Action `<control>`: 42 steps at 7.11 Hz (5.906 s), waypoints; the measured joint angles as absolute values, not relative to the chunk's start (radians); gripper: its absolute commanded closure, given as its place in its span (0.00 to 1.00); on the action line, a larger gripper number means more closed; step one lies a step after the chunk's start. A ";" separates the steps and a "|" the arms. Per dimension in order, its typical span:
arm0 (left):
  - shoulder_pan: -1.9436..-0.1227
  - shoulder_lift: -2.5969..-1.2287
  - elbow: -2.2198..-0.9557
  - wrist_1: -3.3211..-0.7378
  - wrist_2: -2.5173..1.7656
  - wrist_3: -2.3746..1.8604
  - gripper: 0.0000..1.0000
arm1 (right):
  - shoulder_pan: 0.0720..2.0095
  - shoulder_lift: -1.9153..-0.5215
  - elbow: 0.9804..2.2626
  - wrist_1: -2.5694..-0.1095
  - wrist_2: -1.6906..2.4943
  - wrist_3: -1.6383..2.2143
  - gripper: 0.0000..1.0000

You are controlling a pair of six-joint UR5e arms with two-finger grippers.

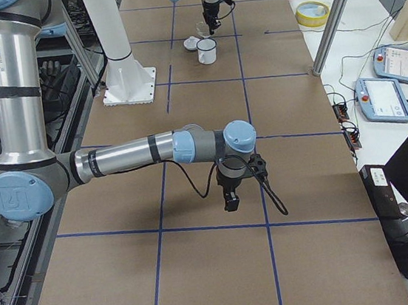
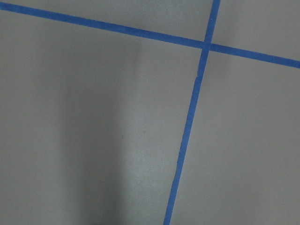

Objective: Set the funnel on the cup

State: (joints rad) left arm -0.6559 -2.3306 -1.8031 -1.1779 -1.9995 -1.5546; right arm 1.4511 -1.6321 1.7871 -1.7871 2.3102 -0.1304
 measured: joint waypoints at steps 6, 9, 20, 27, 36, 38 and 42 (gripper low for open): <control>-0.604 -2.302 -1.708 -1.306 -1.976 -1.554 0.86 | 1.451 -1.632 1.787 -1.787 2.310 -0.130 0.00; -0.600 -2.297 -1.712 -1.307 -1.977 -1.554 0.00 | 1.451 -1.632 1.787 -1.787 2.310 -0.130 0.00; -1.165 -1.752 -1.962 -1.555 -2.165 -0.481 0.00 | 1.451 -1.632 1.787 -1.787 2.310 -0.130 0.00; -1.595 -1.489 -1.736 -1.548 -2.270 0.183 0.00 | 1.451 -1.632 1.787 -1.787 2.310 -0.130 0.00; -1.609 -1.449 -1.676 -1.552 -2.395 0.182 0.00 | 1.451 -1.632 1.787 -1.787 2.310 -0.130 0.00; -1.609 -1.451 -1.682 -1.554 -2.395 0.182 0.00 | 1.451 -1.632 1.787 -1.787 2.310 -0.130 0.00; -1.609 -1.458 -1.697 -1.554 -2.395 0.183 0.00 | 1.451 -1.632 1.787 -1.787 2.310 -0.130 0.00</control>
